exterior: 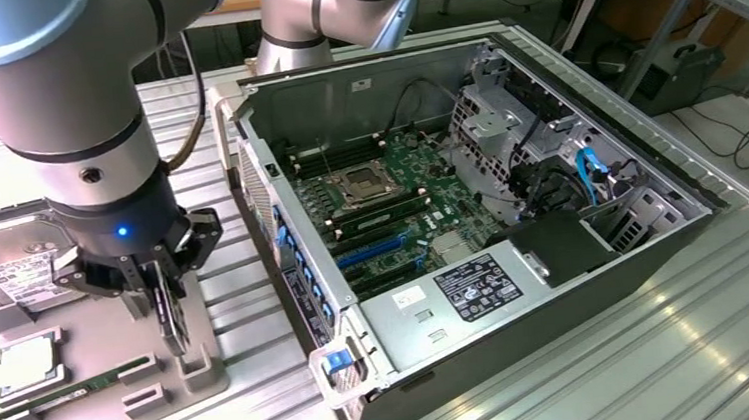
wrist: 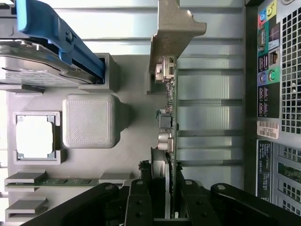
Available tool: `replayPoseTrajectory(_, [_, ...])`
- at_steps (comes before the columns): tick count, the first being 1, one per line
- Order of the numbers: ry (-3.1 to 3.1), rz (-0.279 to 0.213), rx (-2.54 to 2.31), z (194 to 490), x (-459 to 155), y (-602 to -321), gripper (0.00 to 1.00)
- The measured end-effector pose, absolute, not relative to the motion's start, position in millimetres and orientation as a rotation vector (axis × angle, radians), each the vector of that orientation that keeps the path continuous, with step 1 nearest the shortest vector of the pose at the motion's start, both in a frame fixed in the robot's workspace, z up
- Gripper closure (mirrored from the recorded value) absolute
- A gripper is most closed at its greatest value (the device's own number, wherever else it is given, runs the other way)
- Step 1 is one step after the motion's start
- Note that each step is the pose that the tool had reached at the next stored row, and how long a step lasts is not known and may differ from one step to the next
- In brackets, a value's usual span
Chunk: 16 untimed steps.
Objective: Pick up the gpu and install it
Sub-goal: 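Pick up the gpu and move the gpu toward the slot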
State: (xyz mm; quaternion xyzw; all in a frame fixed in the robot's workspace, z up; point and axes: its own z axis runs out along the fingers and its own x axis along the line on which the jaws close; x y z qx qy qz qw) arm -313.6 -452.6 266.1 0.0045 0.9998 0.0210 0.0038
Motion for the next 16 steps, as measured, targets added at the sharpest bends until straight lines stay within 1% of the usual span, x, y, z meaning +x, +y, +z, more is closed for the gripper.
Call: replayPoseTrajectory(16, [3.133,0.066,0.014,299.4,-311.9,-452.6,0.72])
